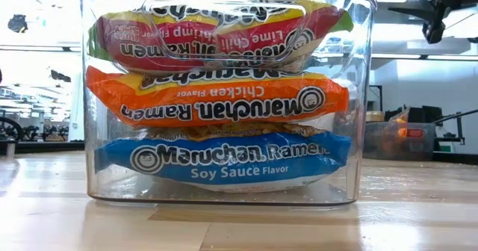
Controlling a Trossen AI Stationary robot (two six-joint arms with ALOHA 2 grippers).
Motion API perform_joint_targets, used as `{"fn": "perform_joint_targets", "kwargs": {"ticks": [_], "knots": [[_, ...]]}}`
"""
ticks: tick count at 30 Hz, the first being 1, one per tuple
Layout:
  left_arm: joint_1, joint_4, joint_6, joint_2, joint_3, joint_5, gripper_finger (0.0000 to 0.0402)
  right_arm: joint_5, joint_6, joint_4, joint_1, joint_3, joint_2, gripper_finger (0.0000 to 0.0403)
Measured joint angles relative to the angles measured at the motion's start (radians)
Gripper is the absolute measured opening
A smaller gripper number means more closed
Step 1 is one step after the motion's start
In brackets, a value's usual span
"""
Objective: Pick & Place Food Item
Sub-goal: Put the red noodle pack into the transparent bin
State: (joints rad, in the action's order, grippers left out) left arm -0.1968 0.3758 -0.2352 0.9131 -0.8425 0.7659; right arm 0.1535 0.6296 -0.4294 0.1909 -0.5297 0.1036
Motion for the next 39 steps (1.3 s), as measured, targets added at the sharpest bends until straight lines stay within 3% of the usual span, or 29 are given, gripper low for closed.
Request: {"fn": "perform_joint_targets", "kwargs": {"ticks": [6, 12, 18, 22, 29, 39], "knots": [[0.075, -0.001, -0.126, 0.04, -0.13, -0.003, 0.0157, 0.024, 0.0, 0.045, 0.0, 0.0, 0.0, 0.0117], [0.1, -0.002, -0.15, 0.01, -0.145, -0.004, 0.0159, 0.032, -0.014, 0.221, 0.001, 0.0, 0.047, 0.0117], [0.099, -0.002, -0.15, 0.003, -0.145, -0.004, 0.0151, 0.06, -0.035, 0.479, 0.001, -0.002, 0.204, 0.0117], [0.099, -0.002, -0.146, 0.003, -0.145, -0.004, 0.0149, 0.134, -0.038, 0.538, 0.001, -0.069, 0.353, 0.0117], [0.095, -0.002, -0.142, 0.004, -0.145, -0.004, 0.0149, 0.192, -0.1, 0.435, 0.011, -0.335, 0.636, 0.0117], [0.077, -0.021, -0.094, 0.004, -0.145, 0.007, 0.0149, 0.24, -0.116, -0.032, 0.136, -0.882, 1.081, 0.0117]]}}
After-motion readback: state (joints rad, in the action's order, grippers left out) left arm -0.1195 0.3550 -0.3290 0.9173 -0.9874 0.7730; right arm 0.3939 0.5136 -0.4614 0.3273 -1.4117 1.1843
